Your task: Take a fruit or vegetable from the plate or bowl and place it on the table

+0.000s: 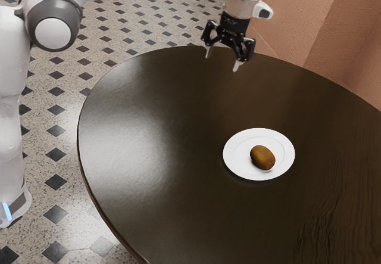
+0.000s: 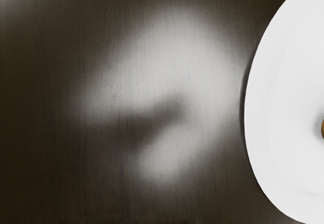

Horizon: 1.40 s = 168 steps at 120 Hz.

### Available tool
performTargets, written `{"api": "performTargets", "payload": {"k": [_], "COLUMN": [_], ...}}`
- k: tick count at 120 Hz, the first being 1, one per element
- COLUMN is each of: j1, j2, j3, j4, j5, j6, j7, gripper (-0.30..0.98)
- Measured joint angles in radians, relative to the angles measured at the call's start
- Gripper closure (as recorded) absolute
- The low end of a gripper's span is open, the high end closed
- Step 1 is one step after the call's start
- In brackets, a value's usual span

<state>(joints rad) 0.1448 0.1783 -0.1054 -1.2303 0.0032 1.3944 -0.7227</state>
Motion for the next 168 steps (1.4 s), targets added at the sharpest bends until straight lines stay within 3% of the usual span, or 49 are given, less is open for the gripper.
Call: {"api": "performTargets", "payload": {"k": [24,50,58,76,90,127,168], "j1": [-0.028,-0.060,-0.078,-0.154,-0.161,-0.202,-0.208], "j2": [0.001,0.022,0.048,0.134,0.240,0.271,0.366], "j3": [-0.010,-0.011,-0.019,-0.057,0.014,0.039,-0.023], "j4": [0.002,0.012,0.016,0.041,0.116,0.085,0.095], "j5": [-0.038,-0.130,-0.128,-0.005,0.033,0.056,0.059], "j6": [-0.041,-0.051,-0.050,0.008,0.081,0.164,0.304], "j7": [-0.309,-0.317,-0.229,0.049,0.289,0.811,1.189], "gripper": [0.00,0.00,0.00,0.00,0.00,0.00,0.00]}}
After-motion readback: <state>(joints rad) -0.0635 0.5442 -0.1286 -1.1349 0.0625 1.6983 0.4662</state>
